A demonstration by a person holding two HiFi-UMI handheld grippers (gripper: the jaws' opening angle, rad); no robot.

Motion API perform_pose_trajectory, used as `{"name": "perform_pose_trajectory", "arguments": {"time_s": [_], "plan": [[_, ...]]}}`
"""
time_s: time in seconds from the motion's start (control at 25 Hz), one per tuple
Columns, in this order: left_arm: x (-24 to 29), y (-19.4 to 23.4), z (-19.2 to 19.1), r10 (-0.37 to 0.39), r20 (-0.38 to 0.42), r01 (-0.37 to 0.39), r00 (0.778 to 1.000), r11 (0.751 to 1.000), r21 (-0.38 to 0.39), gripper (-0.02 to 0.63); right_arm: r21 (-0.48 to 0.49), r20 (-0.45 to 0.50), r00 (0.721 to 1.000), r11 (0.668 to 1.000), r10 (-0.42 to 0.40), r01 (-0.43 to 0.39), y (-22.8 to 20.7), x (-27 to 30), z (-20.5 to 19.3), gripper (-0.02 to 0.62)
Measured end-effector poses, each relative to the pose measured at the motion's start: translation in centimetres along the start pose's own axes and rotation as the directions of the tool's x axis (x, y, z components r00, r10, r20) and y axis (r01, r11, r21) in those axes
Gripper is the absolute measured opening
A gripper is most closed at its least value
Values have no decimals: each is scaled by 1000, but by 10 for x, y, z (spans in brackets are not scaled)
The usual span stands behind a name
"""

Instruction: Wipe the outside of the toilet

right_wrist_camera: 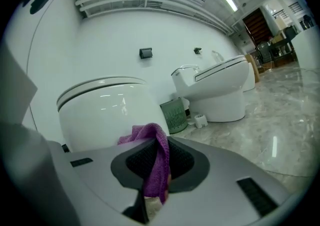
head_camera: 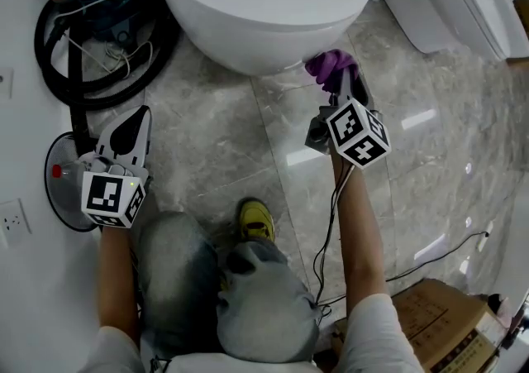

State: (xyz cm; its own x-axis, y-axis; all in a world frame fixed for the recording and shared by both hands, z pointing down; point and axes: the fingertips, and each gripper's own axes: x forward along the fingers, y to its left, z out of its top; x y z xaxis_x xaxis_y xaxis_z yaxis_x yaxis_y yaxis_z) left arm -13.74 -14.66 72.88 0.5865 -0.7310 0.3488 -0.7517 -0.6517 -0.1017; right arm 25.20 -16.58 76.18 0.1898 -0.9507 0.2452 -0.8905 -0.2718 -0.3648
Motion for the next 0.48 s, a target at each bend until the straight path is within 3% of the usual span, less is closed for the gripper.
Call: {"name": "perform_pose_trajectory", "arguments": {"time_s": [0.12, 0.24, 0.48], "plan": [[-1, -1, 2, -5, 8, 5, 1000, 1000, -2, 12, -64, 52, 998, 997, 35, -31, 7, -31, 12, 58], [0, -3, 1, -11, 17, 11, 1000, 1000, -6, 12, -155, 78, 984, 977, 163, -149, 43, -71, 15, 58], [2, -15, 2, -34, 22, 34, 999, 999, -3, 12, -150, -64, 927, 915, 369, -374, 105, -100, -29, 58]]}}
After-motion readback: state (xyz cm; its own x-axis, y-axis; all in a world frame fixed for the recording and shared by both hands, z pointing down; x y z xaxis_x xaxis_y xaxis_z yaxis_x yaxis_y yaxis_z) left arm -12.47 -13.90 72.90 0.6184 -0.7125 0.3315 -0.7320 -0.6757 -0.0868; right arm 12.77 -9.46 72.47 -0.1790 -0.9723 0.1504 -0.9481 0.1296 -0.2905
